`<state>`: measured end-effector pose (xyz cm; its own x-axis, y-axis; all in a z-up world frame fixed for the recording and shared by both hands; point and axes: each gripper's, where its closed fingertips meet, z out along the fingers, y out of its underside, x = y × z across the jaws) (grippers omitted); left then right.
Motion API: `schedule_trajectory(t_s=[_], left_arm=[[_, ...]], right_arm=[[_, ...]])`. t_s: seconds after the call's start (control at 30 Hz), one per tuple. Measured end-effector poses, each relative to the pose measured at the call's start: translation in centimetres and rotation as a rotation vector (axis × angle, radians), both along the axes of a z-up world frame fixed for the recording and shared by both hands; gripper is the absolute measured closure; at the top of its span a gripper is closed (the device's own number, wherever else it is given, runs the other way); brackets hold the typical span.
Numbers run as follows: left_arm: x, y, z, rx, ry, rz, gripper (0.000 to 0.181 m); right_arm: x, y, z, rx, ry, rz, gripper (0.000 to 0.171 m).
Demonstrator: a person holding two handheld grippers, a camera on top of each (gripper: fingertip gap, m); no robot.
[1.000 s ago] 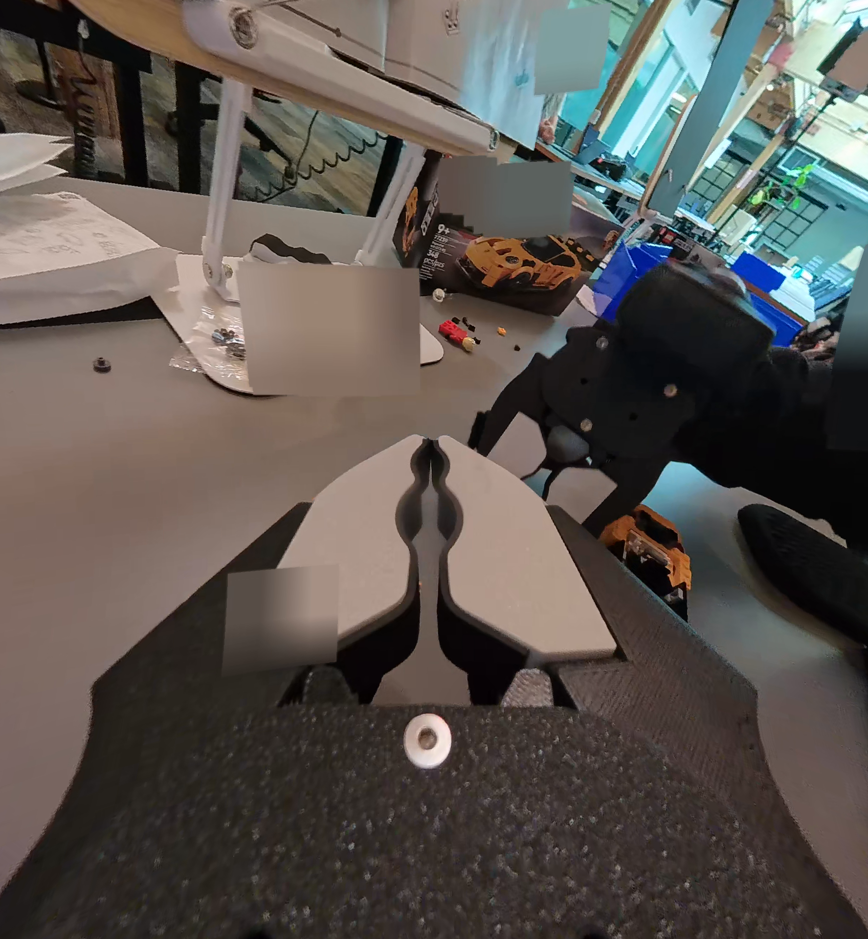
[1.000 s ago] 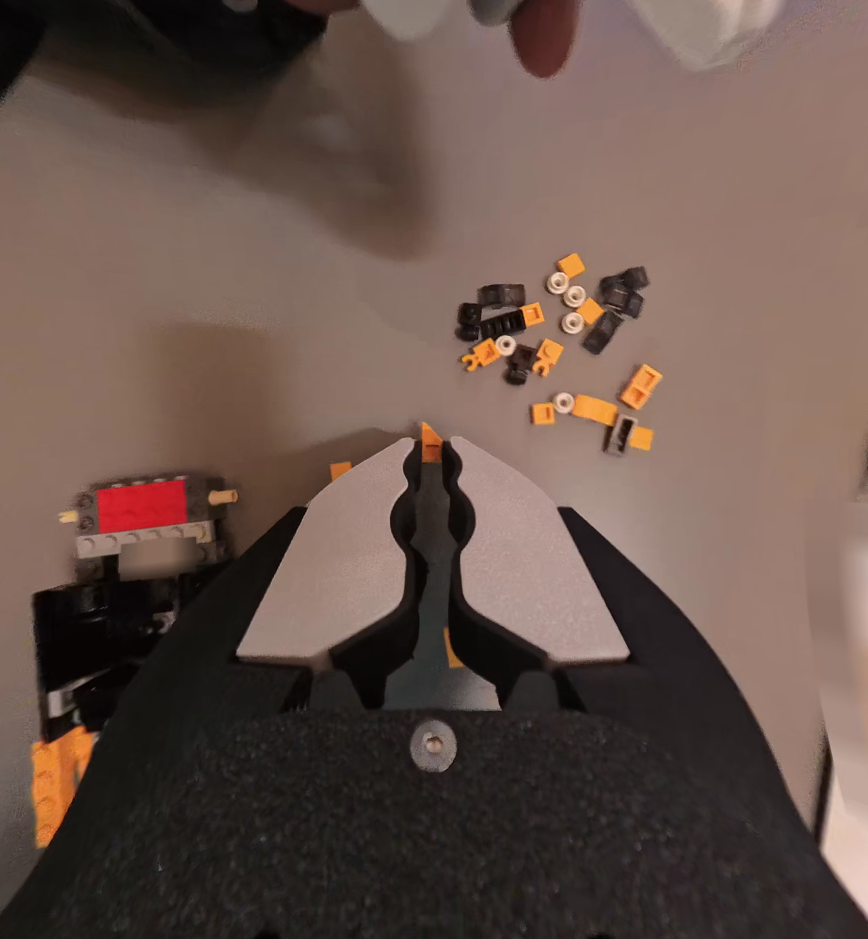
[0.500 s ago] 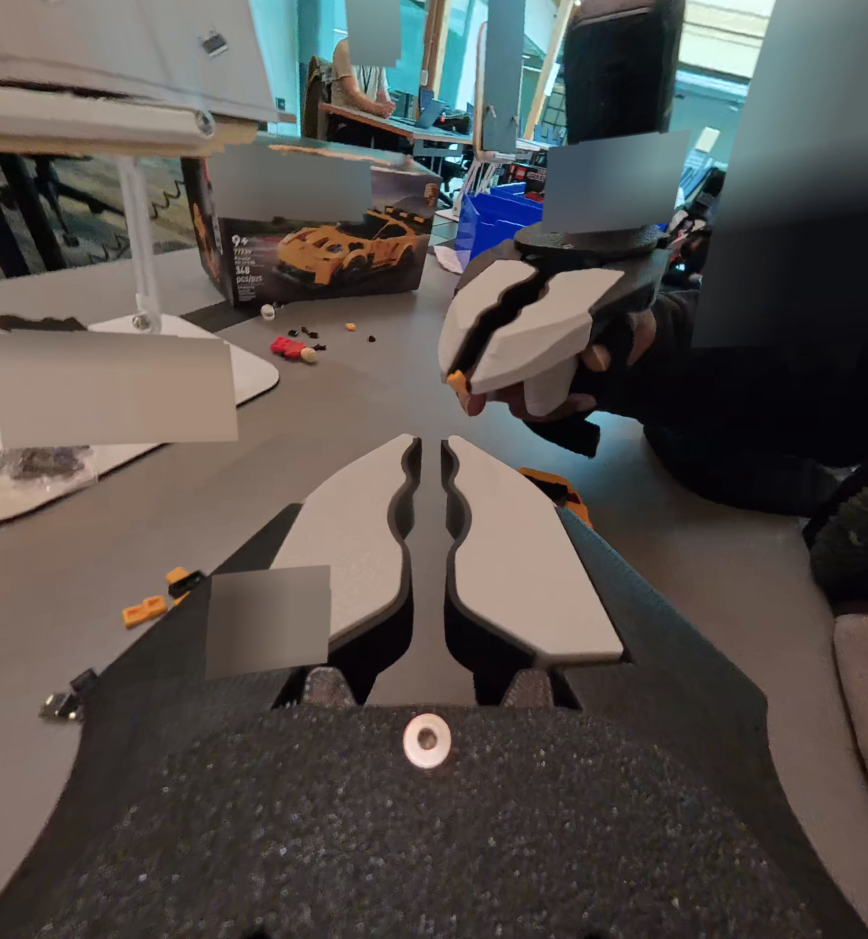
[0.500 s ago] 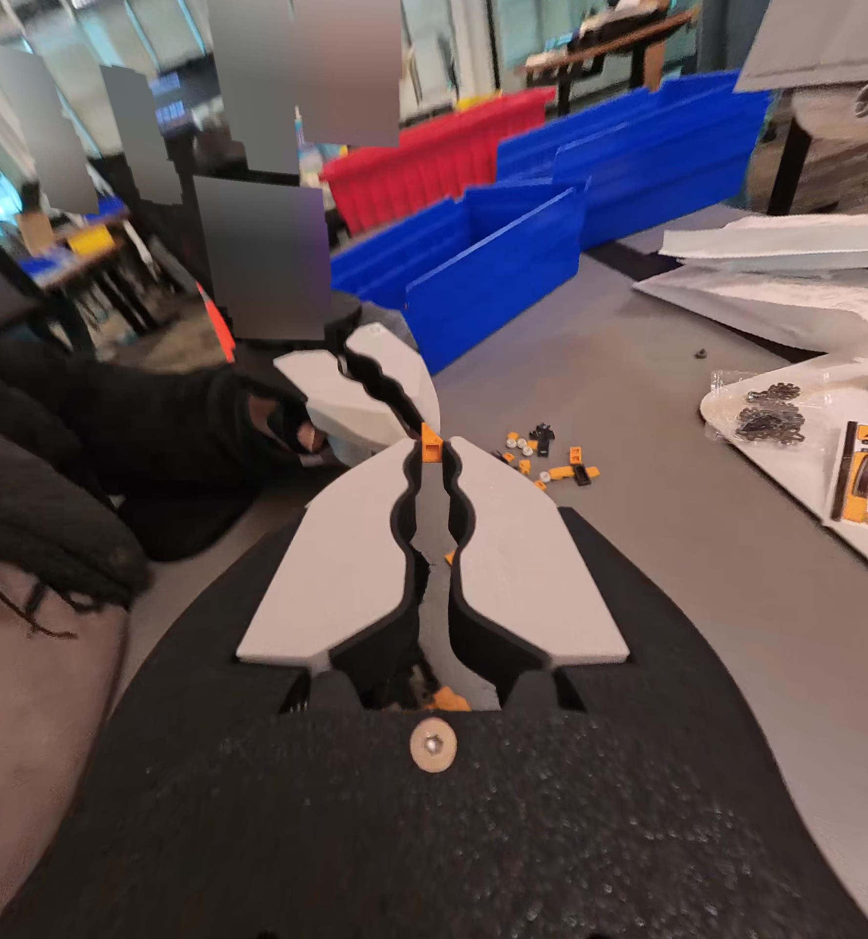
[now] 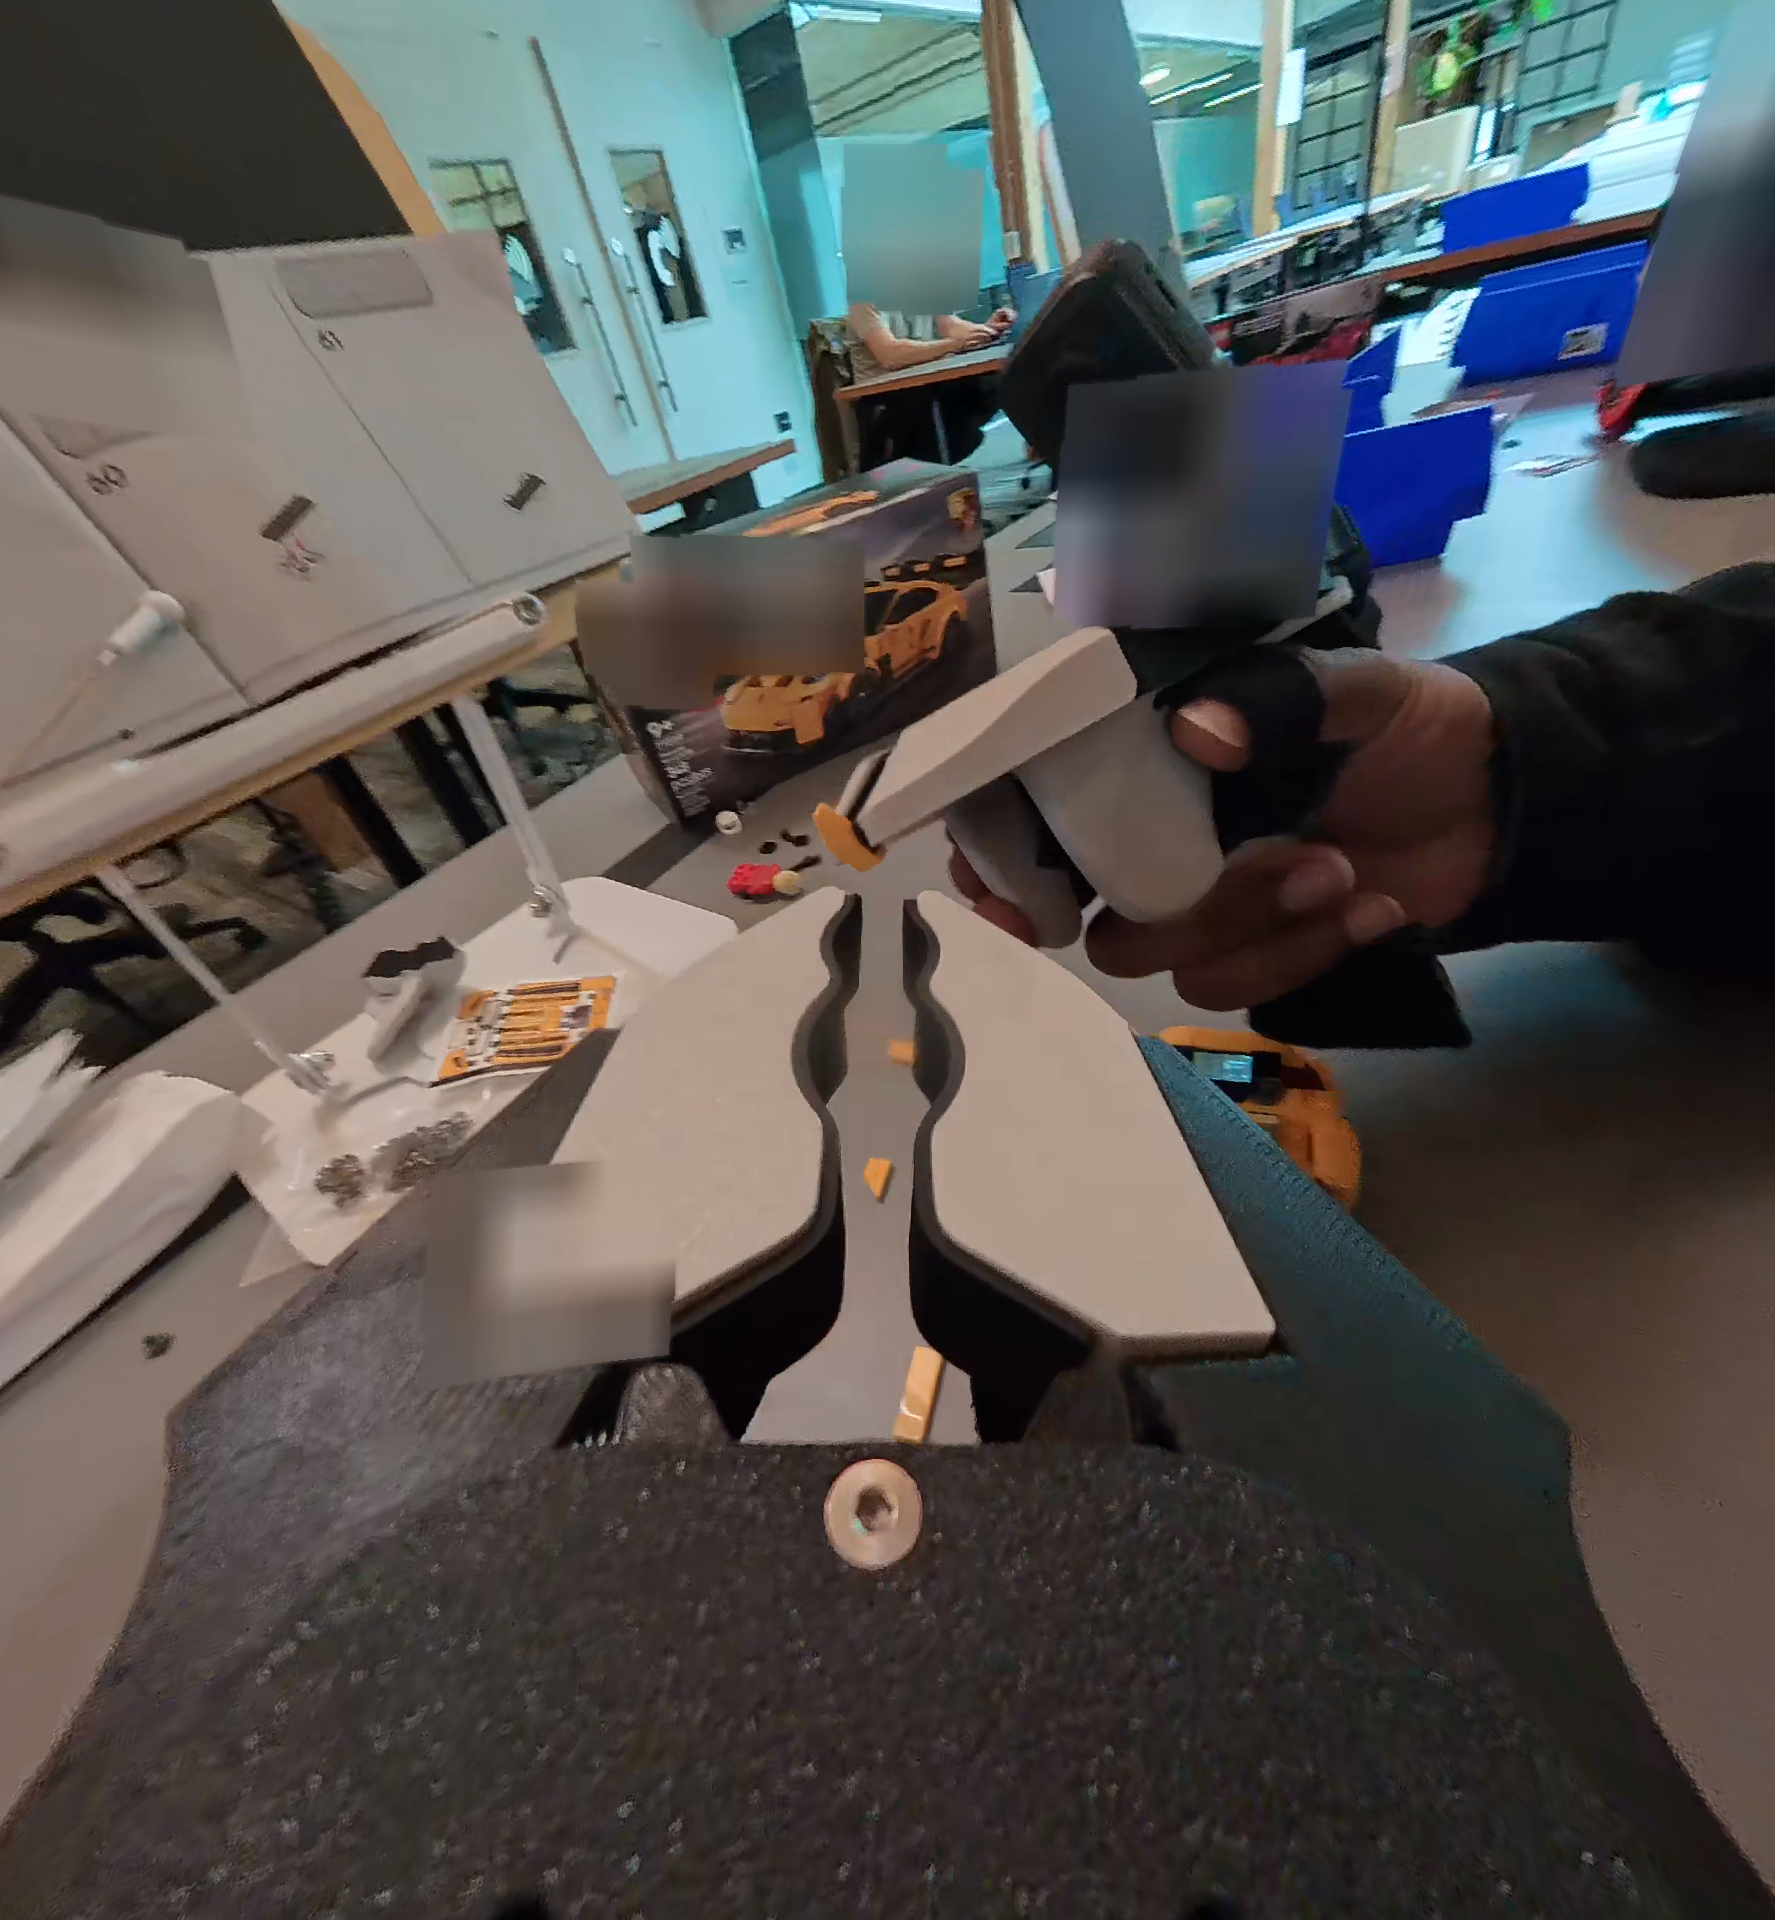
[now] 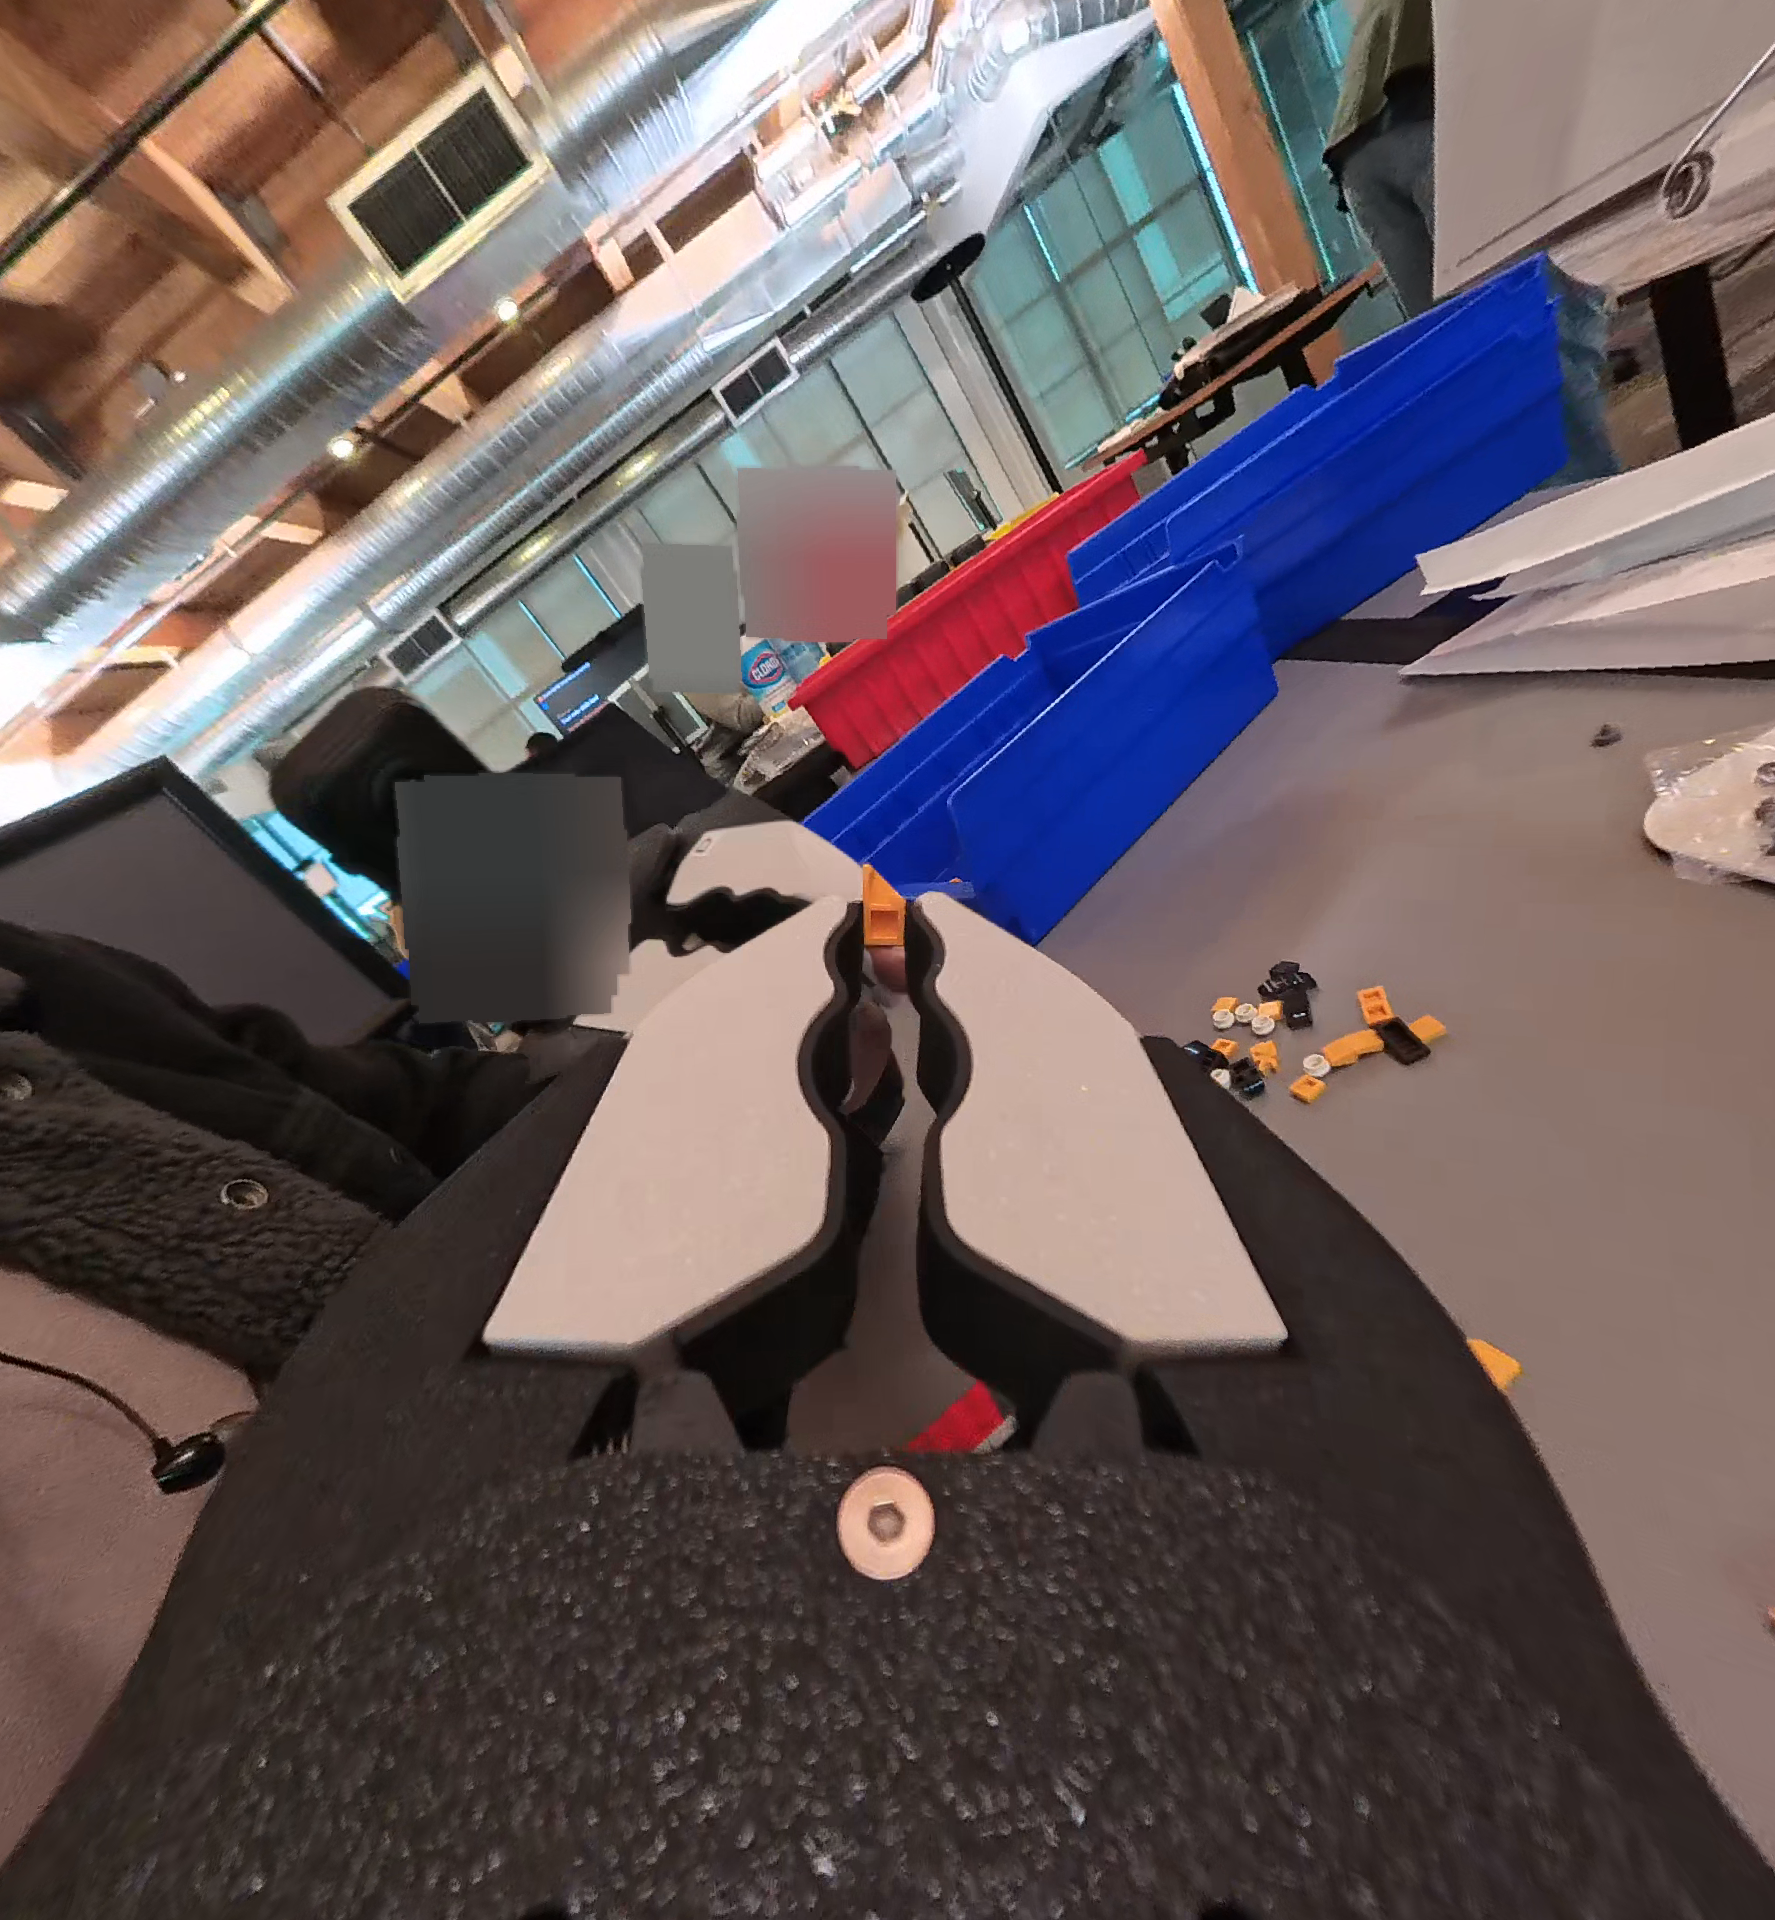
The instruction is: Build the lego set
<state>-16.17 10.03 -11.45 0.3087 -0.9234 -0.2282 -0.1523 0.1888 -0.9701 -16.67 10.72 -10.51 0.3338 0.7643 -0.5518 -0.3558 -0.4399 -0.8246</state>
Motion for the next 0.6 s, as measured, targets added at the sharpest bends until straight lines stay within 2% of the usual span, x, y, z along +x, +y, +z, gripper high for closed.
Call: schedule_trajectory(t_s=[0.27,0.6], left_arm=[[-0.04,0.30,0.68,0.126,0.010,0.092,0.172],[-0.33,0.57,0.66,0.223,0.037,0.135,0.175]], right_arm=[[-0.64,0.08,0.58,-0.099,0.176,0.013,0.164],[-0.77,0.04,0.13,-0.146,0.198,0.039,0.164]])
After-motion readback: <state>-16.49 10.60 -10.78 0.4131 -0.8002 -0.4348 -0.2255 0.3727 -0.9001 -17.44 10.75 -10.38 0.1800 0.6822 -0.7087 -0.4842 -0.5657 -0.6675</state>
